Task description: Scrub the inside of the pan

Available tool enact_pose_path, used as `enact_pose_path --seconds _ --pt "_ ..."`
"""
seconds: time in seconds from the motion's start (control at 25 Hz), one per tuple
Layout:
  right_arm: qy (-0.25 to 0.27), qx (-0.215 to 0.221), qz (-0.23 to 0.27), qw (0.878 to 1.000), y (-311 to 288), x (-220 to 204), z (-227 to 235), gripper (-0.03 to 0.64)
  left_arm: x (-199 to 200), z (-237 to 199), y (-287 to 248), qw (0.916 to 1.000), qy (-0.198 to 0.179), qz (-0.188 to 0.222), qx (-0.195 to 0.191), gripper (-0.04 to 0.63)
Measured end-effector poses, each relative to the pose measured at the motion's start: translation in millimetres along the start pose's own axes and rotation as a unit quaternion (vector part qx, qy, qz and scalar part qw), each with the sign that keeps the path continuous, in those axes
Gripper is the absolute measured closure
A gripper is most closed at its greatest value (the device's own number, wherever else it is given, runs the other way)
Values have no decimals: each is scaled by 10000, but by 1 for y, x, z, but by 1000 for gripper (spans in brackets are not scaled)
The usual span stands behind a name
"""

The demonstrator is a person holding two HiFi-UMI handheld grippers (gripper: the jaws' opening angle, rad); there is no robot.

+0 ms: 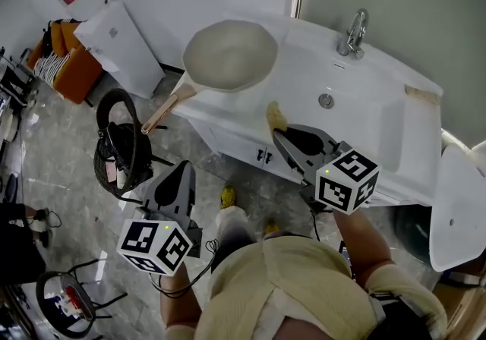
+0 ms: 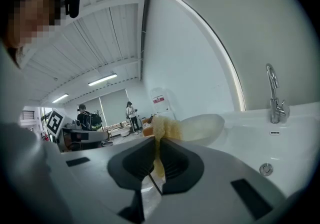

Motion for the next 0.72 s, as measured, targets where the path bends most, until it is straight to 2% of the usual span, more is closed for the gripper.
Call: enact_pose_path --seconds 0.24,0.44,0.72 --pt "-104 -389 99 9991 -46 25 17 571 38 -47 -37 9990 -377 -164 -171 537" --pt "-242 -625 39 9977 -102 53 25 570 75 -95 -63 9969 -293 -277 -680 537" --pt "-376 -1039 -98 9938 -154 77 32 571 105 -148 -108 9915 -547 -584 -1030 535"
Point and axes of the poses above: the fingertips, and each gripper's own axes: y backward along the fingers, z to its right, x out of its top, the point moved 9 cm from there along y, backward along the fingers, and after that the axes turned 9 degrees about -z, right-handed, at the moved point
